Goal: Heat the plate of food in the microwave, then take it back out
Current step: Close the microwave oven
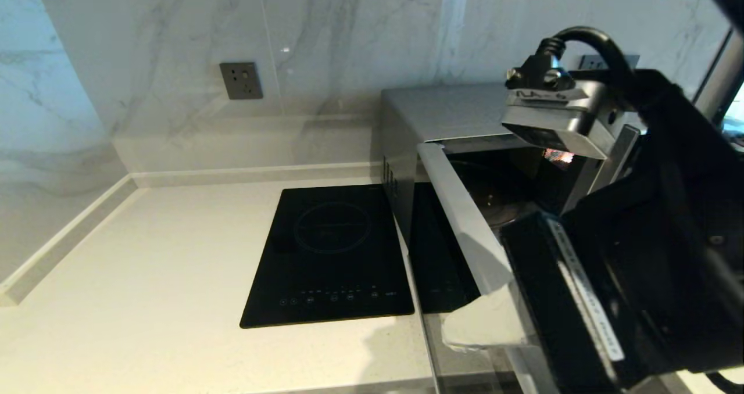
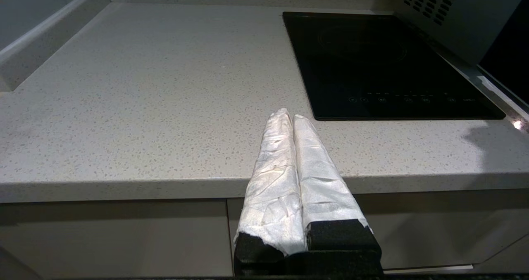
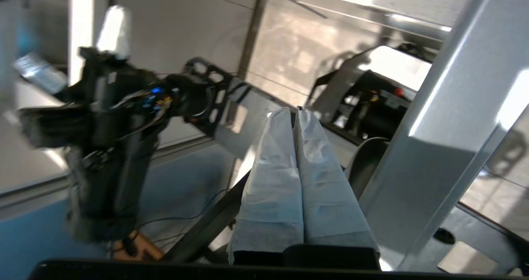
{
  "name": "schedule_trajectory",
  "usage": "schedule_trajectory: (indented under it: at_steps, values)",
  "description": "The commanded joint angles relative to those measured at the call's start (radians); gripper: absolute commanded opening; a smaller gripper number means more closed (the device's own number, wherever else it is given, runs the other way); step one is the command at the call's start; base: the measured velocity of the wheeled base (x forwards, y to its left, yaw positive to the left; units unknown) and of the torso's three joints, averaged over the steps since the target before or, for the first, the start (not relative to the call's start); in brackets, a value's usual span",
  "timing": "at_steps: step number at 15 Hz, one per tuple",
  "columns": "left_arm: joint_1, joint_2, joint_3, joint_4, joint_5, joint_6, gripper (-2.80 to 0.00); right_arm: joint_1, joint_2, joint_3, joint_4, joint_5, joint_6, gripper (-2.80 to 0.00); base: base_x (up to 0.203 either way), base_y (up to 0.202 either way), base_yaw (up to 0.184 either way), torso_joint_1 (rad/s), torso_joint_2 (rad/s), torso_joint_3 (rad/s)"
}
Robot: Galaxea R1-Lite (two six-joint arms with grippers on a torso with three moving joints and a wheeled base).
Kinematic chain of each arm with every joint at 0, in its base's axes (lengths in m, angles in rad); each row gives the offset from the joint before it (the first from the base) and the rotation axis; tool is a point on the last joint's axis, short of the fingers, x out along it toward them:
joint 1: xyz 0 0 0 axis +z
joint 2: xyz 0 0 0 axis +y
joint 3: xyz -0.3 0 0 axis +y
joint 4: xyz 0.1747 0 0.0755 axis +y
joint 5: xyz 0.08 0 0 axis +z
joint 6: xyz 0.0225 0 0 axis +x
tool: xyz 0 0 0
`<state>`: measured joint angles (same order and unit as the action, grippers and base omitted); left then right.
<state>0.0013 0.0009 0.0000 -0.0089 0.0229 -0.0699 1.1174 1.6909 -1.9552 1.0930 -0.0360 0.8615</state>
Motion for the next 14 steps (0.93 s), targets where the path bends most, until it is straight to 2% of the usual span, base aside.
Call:
schedule_trajectory:
  at_steps: [1, 9, 14]
  values:
    - [0.0, 0.001, 0.0, 0.0, 0.0, -0.001, -2.8, -0.001, 0.027, 0.016, 0.008, -0.019, 0.007, -2.8, 0.0, 0.0, 0.0, 0.0, 0.0, 0.0]
    - [0.0, 0.001, 0.0, 0.0, 0.0, -0.001, -2.8, -0.018, 0.026, 0.07, 0.015, -0.093, 0.009, -2.8, 0.0, 0.0, 0.0, 0.0, 0.0, 0.0]
    - [0.0, 0.001, 0.0, 0.0, 0.0, -0.001, -2.8, -0.027, 0.02, 0.082, 0.047, -0.215, 0.017, -2.8, 0.0, 0.0, 0.0, 0.0, 0.0, 0.0]
